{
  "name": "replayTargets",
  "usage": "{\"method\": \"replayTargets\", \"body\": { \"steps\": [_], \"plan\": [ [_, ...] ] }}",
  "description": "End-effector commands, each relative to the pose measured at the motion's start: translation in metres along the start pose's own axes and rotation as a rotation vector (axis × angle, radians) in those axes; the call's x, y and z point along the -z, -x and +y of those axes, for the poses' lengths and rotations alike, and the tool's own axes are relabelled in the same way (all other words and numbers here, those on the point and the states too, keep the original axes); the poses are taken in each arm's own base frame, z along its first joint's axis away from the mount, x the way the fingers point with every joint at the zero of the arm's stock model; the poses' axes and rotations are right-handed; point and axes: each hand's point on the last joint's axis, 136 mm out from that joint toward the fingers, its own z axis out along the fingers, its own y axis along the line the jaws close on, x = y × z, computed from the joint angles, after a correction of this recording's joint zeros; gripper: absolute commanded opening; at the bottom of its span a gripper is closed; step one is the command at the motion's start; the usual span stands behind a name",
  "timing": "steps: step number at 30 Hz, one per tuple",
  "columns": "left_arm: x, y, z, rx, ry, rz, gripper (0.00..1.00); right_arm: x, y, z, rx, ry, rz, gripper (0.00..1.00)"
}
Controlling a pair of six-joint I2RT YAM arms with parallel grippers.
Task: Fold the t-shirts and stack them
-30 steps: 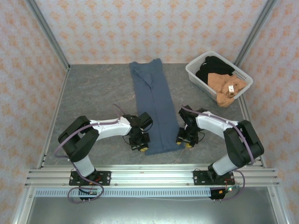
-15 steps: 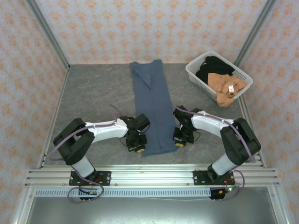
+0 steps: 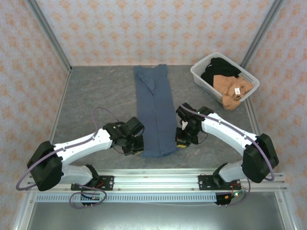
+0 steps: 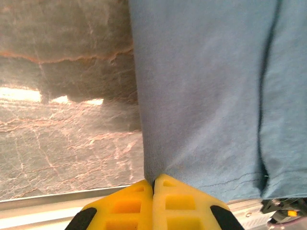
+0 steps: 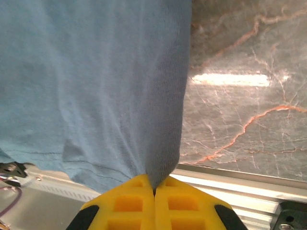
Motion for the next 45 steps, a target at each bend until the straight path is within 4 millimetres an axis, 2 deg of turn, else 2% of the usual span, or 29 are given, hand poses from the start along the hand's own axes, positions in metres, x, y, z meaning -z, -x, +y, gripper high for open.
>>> {"method": "replayTargets", "body": {
  "steps": [1,3,8,11,17,21,27,33,34,38,39,40,42,43,45],
  "plan": [
    [0.023,0.027,-0.008,0.052,0.001,-0.132,0.0,0.018,0.012,-0.004,-0.023,-0.068,-0.062,0.0],
    [0.031,0.042,-0.013,0.078,-0.014,-0.172,0.0,0.027,0.028,-0.002,-0.025,-0.086,-0.114,0.0],
    [0.045,0.085,-0.028,0.152,-0.072,-0.241,0.0,0.048,0.072,0.018,-0.026,-0.067,-0.194,0.0],
    [0.052,0.113,-0.04,0.166,-0.084,-0.269,0.0,0.055,0.103,0.027,-0.029,-0.068,-0.237,0.0],
    [0.057,0.171,-0.051,0.205,-0.079,-0.303,0.0,0.068,0.169,0.037,-0.057,-0.063,-0.321,0.0],
    [0.052,0.205,-0.054,0.224,-0.075,-0.311,0.0,0.067,0.209,0.047,-0.06,-0.051,-0.342,0.0],
    [0.038,0.241,-0.055,0.238,-0.059,-0.307,0.0,0.061,0.259,0.053,-0.075,-0.034,-0.375,0.0],
    [0.021,0.27,-0.048,0.264,-0.048,-0.311,0.0,0.042,0.292,0.052,-0.101,-0.024,-0.361,0.0],
    [0.007,0.275,-0.043,0.274,-0.027,-0.292,0.0,0.039,0.296,0.052,-0.104,-0.021,-0.359,0.0],
    [-0.005,0.294,-0.043,0.283,-0.02,-0.286,0.0,0.028,0.315,0.05,-0.103,-0.023,-0.356,0.0],
    [-0.009,0.298,-0.044,0.284,-0.017,-0.279,0.0,0.026,0.32,0.05,-0.104,-0.015,-0.354,0.09],
    [-0.009,0.301,-0.043,0.285,-0.007,-0.275,0.06,0.027,0.324,0.05,-0.107,-0.005,-0.356,0.25],
    [0.0,0.305,-0.042,0.279,0.018,-0.299,0.31,0.034,0.329,0.049,-0.106,-0.001,-0.367,0.47],
    [0.007,0.305,-0.041,0.282,0.024,-0.319,0.42,0.04,0.33,0.047,-0.104,-0.006,-0.377,0.52],
    [0.022,0.299,-0.037,0.3,0.027,-0.354,0.53,0.052,0.327,0.044,-0.102,-0.016,-0.392,0.56]
  ]
}}
